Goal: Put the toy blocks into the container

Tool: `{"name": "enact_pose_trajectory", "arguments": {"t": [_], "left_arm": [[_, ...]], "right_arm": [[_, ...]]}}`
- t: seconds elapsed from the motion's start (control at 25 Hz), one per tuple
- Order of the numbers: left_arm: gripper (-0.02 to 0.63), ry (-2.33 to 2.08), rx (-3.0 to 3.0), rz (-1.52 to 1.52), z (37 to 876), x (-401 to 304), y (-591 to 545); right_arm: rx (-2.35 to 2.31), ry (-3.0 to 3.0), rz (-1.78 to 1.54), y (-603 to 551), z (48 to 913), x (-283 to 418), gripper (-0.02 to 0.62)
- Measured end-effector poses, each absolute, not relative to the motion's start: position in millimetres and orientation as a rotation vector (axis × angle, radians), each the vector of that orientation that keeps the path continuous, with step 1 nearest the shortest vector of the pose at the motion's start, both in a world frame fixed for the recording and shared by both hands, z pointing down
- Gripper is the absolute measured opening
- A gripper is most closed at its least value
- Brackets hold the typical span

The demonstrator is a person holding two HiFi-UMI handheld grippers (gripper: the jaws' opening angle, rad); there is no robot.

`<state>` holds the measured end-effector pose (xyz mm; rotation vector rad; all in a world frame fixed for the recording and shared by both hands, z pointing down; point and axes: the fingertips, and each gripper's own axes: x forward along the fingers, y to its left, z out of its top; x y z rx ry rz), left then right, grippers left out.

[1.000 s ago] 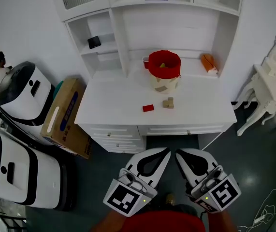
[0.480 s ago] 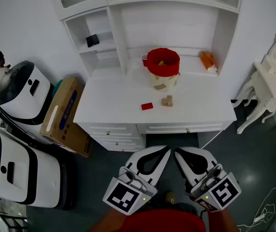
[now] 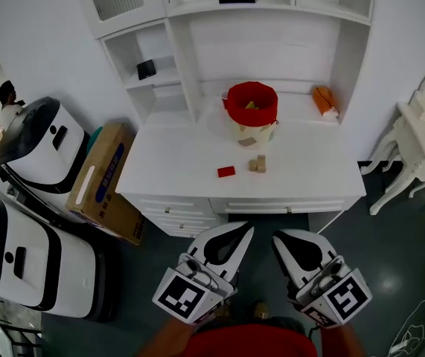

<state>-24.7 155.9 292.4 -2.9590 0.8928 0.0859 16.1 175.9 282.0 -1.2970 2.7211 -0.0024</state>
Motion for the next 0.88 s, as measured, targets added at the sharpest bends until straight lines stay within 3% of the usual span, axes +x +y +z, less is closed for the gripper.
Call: {"name": "enact_pose_trajectory", "arguments": {"t": [0.88], "left_arm": [[0.009, 1.028, -2.93, -0.067, 325.3, -36.6, 56.0]], "right_arm": [[-1.238, 2.789, 0.001, 81.0, 299.7, 15.5, 0.011]]}}
